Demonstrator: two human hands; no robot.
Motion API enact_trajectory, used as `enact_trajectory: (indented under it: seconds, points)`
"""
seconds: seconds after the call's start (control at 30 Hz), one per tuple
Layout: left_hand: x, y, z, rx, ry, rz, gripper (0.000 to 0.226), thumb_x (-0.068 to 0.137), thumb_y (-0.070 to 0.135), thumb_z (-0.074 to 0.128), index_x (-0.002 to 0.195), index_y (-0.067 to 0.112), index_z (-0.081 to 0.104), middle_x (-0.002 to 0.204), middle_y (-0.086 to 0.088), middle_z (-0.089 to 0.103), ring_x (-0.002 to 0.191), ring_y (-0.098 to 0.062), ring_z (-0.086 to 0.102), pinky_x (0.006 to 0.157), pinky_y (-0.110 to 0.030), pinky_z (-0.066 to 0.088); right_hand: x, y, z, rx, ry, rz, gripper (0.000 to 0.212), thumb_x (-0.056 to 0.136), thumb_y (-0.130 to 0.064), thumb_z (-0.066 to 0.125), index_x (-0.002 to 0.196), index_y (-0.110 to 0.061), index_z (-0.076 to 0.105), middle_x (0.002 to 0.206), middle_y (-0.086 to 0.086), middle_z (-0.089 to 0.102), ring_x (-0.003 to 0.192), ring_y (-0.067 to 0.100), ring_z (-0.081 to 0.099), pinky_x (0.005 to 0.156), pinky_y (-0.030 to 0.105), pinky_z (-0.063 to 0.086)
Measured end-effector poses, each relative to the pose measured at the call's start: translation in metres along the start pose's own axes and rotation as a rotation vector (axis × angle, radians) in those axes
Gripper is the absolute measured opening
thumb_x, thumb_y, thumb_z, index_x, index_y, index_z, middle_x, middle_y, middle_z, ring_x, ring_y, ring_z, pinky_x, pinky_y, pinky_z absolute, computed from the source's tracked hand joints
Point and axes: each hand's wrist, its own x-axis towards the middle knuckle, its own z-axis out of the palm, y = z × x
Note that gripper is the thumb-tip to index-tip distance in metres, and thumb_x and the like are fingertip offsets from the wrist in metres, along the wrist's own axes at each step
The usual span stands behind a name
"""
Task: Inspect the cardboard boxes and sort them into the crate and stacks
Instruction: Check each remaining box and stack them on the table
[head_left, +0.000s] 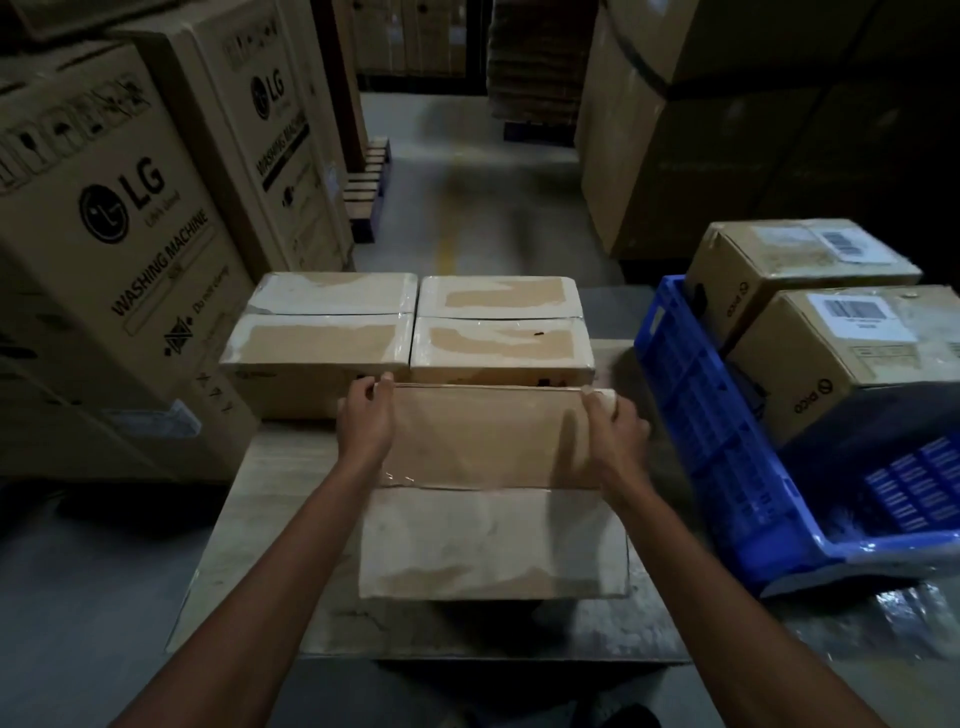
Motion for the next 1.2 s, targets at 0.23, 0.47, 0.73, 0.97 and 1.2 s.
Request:
enact_trajectory:
  seconds: [0.23, 0.47, 0.73, 0.97, 1.2]
  points:
    - [-0.031, 0.019, -0.024, -0.01, 0.024, 0.168, 0.021, 0.099, 0.031, 0.054, 0.116, 0.021, 0.063, 0.117, -0.007, 0.054, 0.106, -0.024, 0.054, 0.094, -0.039, 0.046, -0.028, -0.01, -0.016, 0.086, 0.205, -0.053, 0.048, 0.094, -0.052, 0.063, 0.125, -0.02, 0.044, 0.128, 0.011, 0.05, 0.107, 0.025, 0.058, 0.09, 0.047, 0.055]
    - [-0.076, -0.038, -0.039, 0.095, -0.037, 0.246, 0.037, 0.103, 0.02, 0.048, 0.14, 0.017, 0.049, 0.126, -0.005, 0.041, 0.112, -0.019, 0.046, 0.093, -0.034, 0.041, -0.066, 0.039, -0.01, 0.106, 0.156, -0.07, 0.048, 0.081, -0.049, 0.065, 0.115, -0.026, 0.041, 0.122, 0.008, 0.052, 0.102, 0.026, 0.061, 0.083, 0.053, 0.058]
    - [-0.093, -0.035, -0.053, 0.475, -0.029, 0.543, 0.048, 0.101, 0.025, 0.053, 0.145, 0.008, 0.045, 0.142, -0.017, 0.043, 0.128, -0.029, 0.043, 0.103, -0.043, 0.043, -0.085, 0.035, -0.03, -0.287, 0.125, -0.386, 0.053, 0.09, -0.033, 0.07, 0.134, -0.02, 0.044, 0.137, 0.007, 0.043, 0.114, 0.022, 0.053, 0.088, 0.044, 0.056]
    - [-0.106, -0.022, -0.034, 0.795, -0.188, 0.683, 0.067, 0.099, 0.049, 0.019, 0.155, 0.013, 0.031, 0.161, -0.014, 0.029, 0.149, -0.029, 0.026, 0.12, -0.046, 0.025, -0.096, -0.029, 0.025, -0.702, -0.303, -0.937, 0.049, 0.101, -0.036, 0.053, 0.147, -0.02, 0.045, 0.154, 0.008, 0.042, 0.139, 0.026, 0.041, 0.106, 0.044, 0.043]
    - [-0.102, -0.018, -0.032, 0.803, -0.152, 0.611, 0.041, 0.102, 0.03, 0.049, 0.137, 0.011, 0.057, 0.145, -0.014, 0.05, 0.134, -0.029, 0.045, 0.109, -0.046, 0.04, -0.093, -0.016, 0.044, -0.961, -0.37, -1.036, 0.037, 0.104, -0.039, 0.042, 0.134, -0.019, 0.052, 0.132, 0.007, 0.056, 0.12, 0.022, 0.052, 0.096, 0.039, 0.048]
